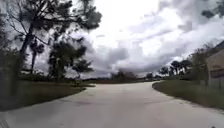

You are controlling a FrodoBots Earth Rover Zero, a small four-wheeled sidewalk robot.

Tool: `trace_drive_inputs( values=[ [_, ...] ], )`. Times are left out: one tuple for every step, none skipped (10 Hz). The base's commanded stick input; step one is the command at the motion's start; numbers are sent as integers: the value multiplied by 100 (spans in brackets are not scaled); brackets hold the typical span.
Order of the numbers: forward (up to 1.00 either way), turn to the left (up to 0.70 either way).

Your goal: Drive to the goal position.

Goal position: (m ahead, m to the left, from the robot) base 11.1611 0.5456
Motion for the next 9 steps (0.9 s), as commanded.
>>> trace_drive_inputs(
  values=[
    [85, 0],
    [85, 0],
    [85, 0],
    [85, 0],
    [85, 0],
    [85, 0],
    [85, 0],
    [85, 0],
    [85, 0]
  ],
)
